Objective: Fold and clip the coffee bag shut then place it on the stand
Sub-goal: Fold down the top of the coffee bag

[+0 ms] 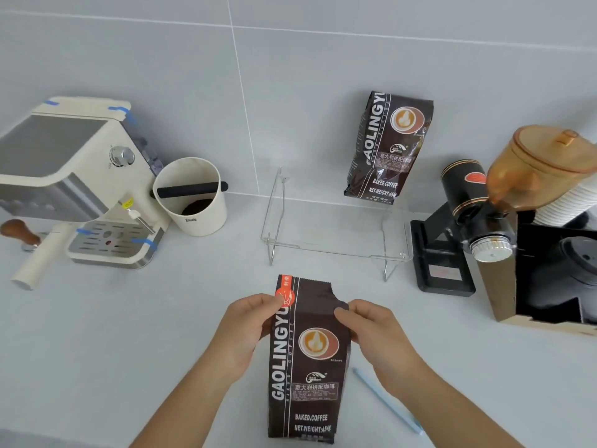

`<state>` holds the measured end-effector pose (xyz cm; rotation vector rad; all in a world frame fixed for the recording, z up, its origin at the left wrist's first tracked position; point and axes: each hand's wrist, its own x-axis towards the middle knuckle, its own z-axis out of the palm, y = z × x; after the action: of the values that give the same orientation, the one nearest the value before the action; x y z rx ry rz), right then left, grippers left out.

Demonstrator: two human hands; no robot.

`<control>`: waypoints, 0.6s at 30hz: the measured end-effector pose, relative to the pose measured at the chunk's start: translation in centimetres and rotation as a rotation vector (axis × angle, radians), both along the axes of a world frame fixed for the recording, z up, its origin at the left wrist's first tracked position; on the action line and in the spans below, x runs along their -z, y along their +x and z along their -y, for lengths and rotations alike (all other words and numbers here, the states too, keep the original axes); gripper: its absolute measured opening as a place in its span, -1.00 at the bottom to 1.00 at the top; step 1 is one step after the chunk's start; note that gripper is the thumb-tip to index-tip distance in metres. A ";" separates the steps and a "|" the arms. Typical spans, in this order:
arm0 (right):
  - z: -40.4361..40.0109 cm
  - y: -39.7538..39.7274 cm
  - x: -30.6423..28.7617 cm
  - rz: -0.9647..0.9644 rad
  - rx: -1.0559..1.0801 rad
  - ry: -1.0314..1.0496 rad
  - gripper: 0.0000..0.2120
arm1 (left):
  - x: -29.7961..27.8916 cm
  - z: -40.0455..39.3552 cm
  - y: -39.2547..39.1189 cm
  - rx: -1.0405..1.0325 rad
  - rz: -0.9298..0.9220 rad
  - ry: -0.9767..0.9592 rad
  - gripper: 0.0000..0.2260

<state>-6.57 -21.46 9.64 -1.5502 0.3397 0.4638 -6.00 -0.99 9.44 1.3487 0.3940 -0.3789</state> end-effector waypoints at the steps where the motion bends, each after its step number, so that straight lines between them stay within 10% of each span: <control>1: 0.0 -0.6 -0.5 0.016 -0.002 0.015 -0.56 | -0.4 0.0 -0.5 -0.007 0.020 -0.006 -0.79; 18: 1.1 -3.3 -3.8 0.235 0.096 0.029 -0.73 | -3.9 0.2 -2.6 0.114 0.226 0.085 -0.80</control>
<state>-9.87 -22.55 13.41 -1.5340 0.2227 0.2076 -8.59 -1.19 13.31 1.4839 0.1472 -0.3021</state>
